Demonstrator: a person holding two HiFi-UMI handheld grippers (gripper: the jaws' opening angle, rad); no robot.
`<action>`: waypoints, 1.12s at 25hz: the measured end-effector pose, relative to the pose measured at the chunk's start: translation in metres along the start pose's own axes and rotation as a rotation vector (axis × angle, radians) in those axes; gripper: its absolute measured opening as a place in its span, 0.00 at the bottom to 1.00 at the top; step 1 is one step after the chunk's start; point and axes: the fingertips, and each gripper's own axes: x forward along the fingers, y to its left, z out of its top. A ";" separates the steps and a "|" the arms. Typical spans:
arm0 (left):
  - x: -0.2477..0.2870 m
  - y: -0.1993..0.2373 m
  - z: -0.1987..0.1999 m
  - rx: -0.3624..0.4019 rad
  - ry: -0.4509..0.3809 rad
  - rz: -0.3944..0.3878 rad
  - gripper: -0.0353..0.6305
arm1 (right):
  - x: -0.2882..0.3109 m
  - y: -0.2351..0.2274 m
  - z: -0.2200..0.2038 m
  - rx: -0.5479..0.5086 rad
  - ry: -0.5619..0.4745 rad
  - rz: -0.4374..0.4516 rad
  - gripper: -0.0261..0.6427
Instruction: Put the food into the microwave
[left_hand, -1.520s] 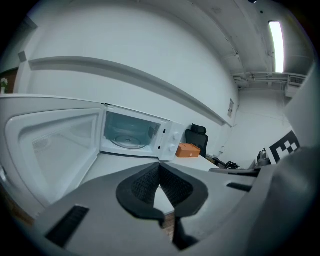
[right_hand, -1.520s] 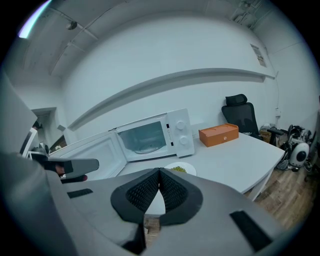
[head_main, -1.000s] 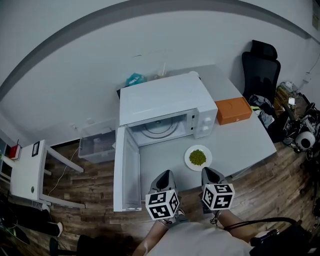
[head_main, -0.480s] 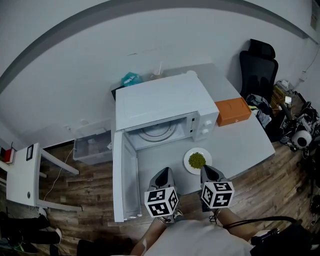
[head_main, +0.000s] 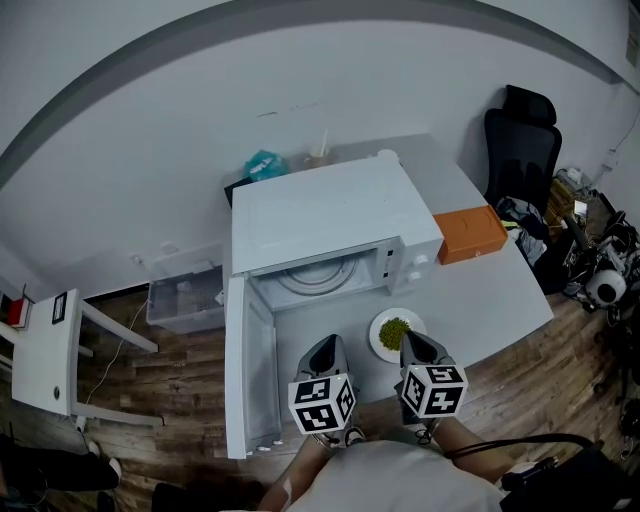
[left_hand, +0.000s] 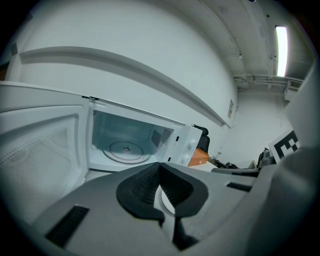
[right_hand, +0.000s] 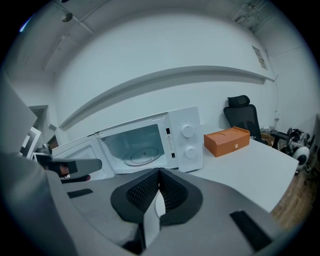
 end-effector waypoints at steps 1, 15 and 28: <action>0.002 0.000 -0.001 -0.002 0.003 0.007 0.06 | 0.002 -0.001 0.000 -0.002 0.004 0.005 0.06; 0.034 -0.016 -0.011 -0.034 0.044 0.087 0.06 | 0.025 -0.010 0.020 -0.056 0.005 0.116 0.06; 0.041 -0.035 -0.026 -0.045 0.064 0.055 0.06 | 0.025 -0.035 0.004 -0.031 0.061 0.109 0.06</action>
